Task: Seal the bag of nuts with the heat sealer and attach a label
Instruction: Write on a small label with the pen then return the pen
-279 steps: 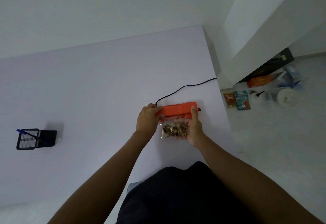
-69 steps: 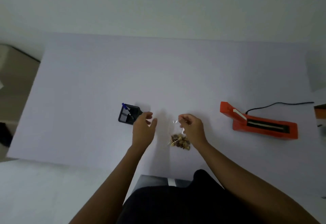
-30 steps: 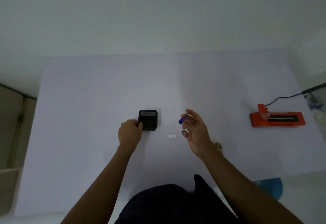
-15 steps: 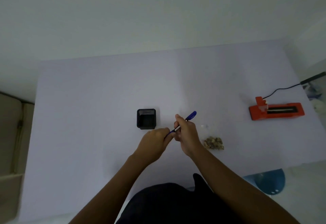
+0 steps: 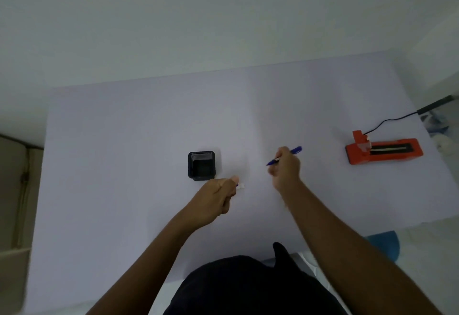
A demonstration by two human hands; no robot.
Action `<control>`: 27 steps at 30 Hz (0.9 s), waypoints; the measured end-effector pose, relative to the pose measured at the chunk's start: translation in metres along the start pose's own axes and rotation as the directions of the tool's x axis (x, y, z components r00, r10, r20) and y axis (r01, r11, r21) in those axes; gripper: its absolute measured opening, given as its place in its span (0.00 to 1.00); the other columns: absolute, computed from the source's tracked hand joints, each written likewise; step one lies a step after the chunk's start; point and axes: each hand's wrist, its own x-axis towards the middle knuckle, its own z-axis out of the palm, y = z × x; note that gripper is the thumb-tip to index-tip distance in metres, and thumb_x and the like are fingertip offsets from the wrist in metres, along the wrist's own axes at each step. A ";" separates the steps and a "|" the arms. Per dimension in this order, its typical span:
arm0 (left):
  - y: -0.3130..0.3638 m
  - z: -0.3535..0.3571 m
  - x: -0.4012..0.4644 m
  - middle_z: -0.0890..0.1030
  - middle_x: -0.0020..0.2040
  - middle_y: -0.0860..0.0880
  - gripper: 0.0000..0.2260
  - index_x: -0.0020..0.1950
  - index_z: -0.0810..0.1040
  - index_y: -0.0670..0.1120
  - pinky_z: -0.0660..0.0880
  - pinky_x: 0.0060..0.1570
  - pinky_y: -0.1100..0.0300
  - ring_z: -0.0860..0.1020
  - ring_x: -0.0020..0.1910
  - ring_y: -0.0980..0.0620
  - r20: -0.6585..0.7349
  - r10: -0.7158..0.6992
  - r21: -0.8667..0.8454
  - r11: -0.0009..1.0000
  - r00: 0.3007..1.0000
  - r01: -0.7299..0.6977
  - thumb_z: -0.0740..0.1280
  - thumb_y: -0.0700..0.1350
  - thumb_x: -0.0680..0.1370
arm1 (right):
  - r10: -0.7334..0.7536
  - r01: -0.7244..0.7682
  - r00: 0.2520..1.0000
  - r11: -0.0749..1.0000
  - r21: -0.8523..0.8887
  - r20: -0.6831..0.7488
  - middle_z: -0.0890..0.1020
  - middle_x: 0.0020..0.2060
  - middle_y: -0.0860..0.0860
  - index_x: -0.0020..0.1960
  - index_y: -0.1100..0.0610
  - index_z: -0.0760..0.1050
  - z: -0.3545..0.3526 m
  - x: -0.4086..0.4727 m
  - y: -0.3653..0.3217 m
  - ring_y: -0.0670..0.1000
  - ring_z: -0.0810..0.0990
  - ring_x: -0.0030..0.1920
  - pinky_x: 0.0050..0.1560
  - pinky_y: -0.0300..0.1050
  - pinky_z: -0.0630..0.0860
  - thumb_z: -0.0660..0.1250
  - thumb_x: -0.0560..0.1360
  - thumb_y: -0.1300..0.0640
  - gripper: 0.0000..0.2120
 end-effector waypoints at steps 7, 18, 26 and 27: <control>-0.091 -0.012 0.024 0.83 0.48 0.45 0.11 0.53 0.81 0.42 0.71 0.45 0.63 0.79 0.44 0.50 -0.288 0.048 0.621 0.770 0.956 0.149 0.59 0.41 0.83 | -0.105 0.159 0.965 0.964 -0.215 0.241 0.68 0.22 0.49 0.31 0.58 0.71 -0.011 -0.003 -0.016 0.46 0.61 0.19 0.22 0.38 0.58 0.68 0.79 0.52 0.20; -0.149 0.001 0.051 0.82 0.41 0.44 0.10 0.43 0.83 0.40 0.76 0.39 0.58 0.80 0.38 0.47 -0.393 0.011 0.664 0.695 0.920 0.275 0.65 0.42 0.80 | 0.082 0.103 0.943 0.848 -0.520 0.322 0.73 0.22 0.54 0.34 0.61 0.78 -0.033 -0.031 0.086 0.47 0.68 0.20 0.24 0.39 0.66 0.67 0.79 0.50 0.19; -0.163 0.004 0.048 0.82 0.41 0.47 0.09 0.43 0.83 0.43 0.72 0.36 0.61 0.78 0.36 0.49 -0.402 0.022 0.690 0.665 0.915 0.287 0.65 0.42 0.79 | 0.051 0.136 0.945 0.839 -0.526 0.324 0.74 0.21 0.53 0.33 0.60 0.78 -0.031 -0.024 0.082 0.47 0.70 0.20 0.25 0.39 0.67 0.67 0.79 0.51 0.19; -0.164 0.004 0.048 0.81 0.42 0.46 0.08 0.43 0.83 0.43 0.74 0.37 0.61 0.79 0.37 0.49 -0.402 0.024 0.684 0.672 0.915 0.283 0.65 0.42 0.79 | 0.050 0.138 0.943 0.840 -0.525 0.328 0.73 0.21 0.53 0.33 0.60 0.78 -0.031 -0.023 0.083 0.48 0.70 0.20 0.25 0.39 0.67 0.67 0.79 0.51 0.19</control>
